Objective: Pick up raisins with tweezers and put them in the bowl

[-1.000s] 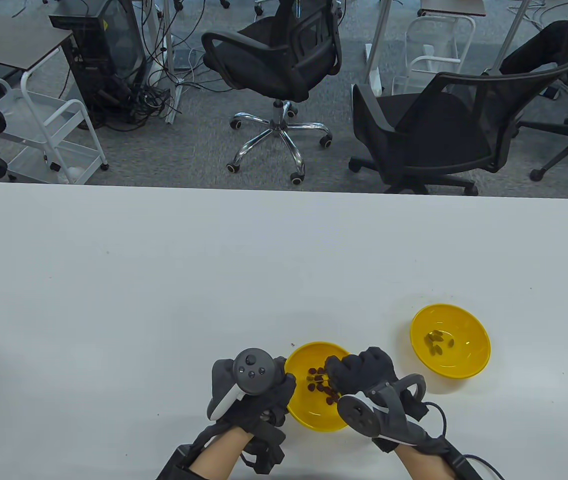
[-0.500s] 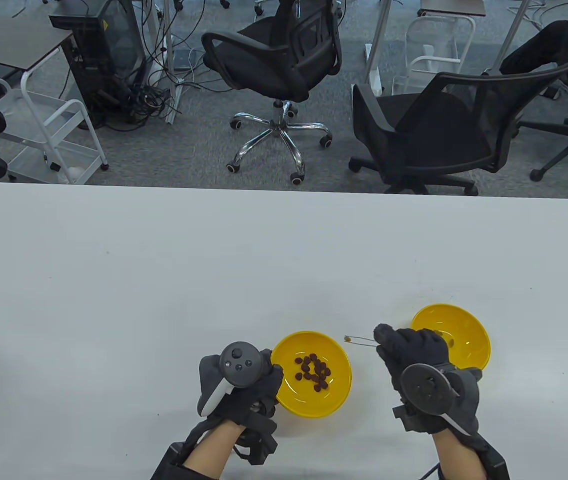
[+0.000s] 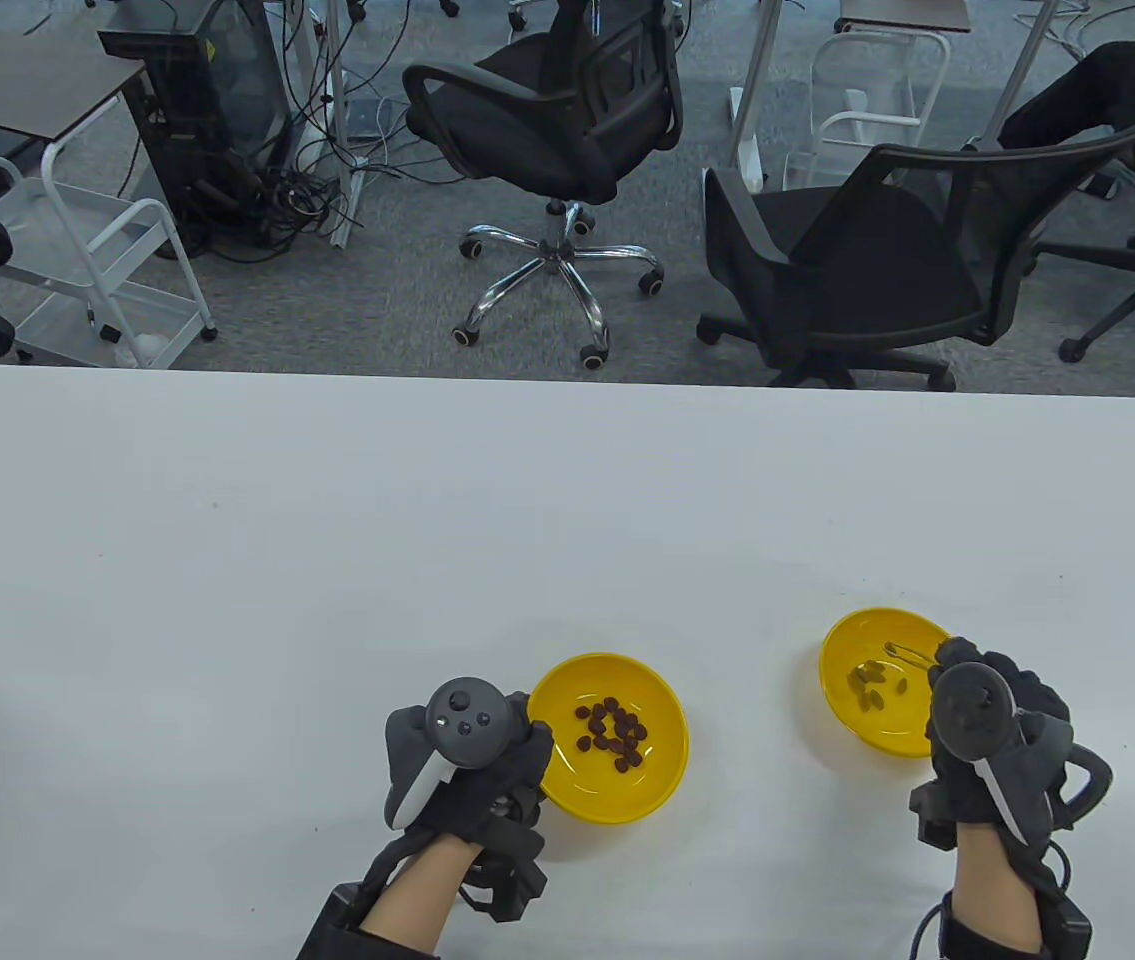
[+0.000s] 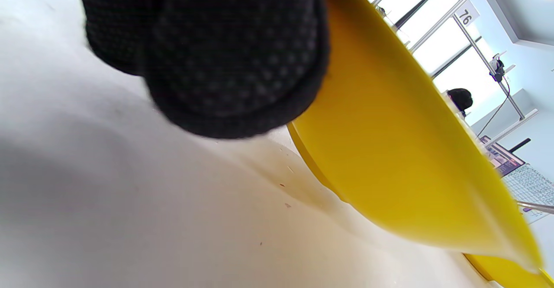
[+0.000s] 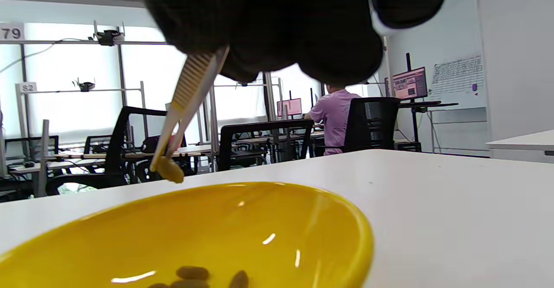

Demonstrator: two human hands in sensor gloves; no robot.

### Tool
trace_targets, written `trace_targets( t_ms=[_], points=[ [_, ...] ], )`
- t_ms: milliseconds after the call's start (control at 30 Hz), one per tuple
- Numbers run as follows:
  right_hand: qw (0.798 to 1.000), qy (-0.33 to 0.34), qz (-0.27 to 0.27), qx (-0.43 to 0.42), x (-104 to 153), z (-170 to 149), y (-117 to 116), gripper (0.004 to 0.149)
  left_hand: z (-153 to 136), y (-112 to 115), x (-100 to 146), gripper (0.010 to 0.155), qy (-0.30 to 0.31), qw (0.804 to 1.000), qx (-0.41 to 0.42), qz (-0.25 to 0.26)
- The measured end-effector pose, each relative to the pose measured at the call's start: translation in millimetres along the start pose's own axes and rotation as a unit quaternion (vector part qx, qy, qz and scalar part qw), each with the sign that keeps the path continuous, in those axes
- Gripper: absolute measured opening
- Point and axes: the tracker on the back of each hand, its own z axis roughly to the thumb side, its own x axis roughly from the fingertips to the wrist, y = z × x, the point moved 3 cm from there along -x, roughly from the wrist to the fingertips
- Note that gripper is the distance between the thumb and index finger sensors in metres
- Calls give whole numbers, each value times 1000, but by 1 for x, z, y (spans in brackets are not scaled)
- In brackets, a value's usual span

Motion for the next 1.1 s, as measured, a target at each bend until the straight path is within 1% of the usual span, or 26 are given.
trace_targets(
  t_ms=[200,400,600,867,1100],
  points=[
    [999,-16,31,29,-5,-5,-18,43,0,-1,0,56,-1,1000,0,1],
    [998,-14,44,46,-7,-4,-30,43,0,-1,0,56,-4,1000,-1,0],
    [998,-12,47,51,-7,-2,-31,44,0,-1,0,56,-6,1000,-1,0],
    [999,5,24,46,-3,7,-22,44,-1,-3,0,56,-9,1000,0,5],
    [998,36,8,46,4,21,-15,45,-13,-14,-2,57,-31,999,6,28]
  ],
)
